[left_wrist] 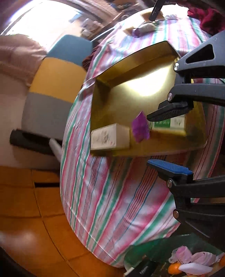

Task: Organize objects
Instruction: 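Carry the yellow sponge into the gold tray and release it with the right tool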

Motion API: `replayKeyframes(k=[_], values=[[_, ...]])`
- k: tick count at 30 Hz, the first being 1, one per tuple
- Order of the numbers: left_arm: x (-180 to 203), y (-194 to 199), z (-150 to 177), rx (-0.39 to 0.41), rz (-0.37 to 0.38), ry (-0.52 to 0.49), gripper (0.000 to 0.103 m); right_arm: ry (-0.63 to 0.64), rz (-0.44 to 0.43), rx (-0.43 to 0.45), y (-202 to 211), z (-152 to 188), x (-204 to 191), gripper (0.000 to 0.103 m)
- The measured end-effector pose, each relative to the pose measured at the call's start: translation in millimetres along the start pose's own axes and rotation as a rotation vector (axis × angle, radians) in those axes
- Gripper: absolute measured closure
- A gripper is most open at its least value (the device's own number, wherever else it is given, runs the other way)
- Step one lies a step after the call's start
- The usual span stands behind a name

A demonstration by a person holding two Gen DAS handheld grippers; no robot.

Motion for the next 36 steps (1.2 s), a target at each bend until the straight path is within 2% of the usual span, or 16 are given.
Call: replayKeyframes(k=[3,6,9,12,16,19,22,23,26,28,36], values=[[-17,4,1,0.008,-0.007,0.044,0.057,0.154,-0.131,0.023,0,-14,-88,0.048],[-30,3,4,0.008,-0.012,0.073,0.057,0.300,-0.227,-0.015,-19,-13,-171,0.047],[-37,4,8,0.011,-0.017,0.079,0.057,0.407,-0.245,-0.081,-48,2,-226,0.047],[-43,2,11,0.006,-0.013,0.091,0.057,0.462,-0.234,-0.178,-88,25,-260,0.047],[-50,-3,15,-0.005,-0.010,0.112,0.057,0.511,-0.219,-0.258,-119,51,-288,0.047],[-52,-5,16,-0.006,-0.013,0.114,0.057,0.537,-0.265,-0.286,-129,60,-304,0.044],[-53,-5,16,-0.003,-0.013,0.113,0.057,0.541,-0.320,-0.293,-128,68,-309,0.018],[-53,-5,16,-0.001,-0.016,0.112,0.057,0.535,-0.325,-0.287,-126,68,-308,0.009],[-49,-5,16,-0.001,-0.016,0.100,0.057,0.500,-0.329,-0.253,-115,64,-299,0.007],[-46,-4,16,-0.001,-0.014,0.090,0.057,0.479,-0.328,-0.221,-104,59,-290,0.001],[-18,6,13,0.023,-0.010,0.009,0.057,0.436,-0.283,-0.095,-73,43,-273,0.000]])
Point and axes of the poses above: each gripper's, at about its wrist camera, not at the fingertips, and y roughly against the way its jaws point, x to its right, z to its underside, the point moved 6 cm from there along -y, roughly the way its jaws point
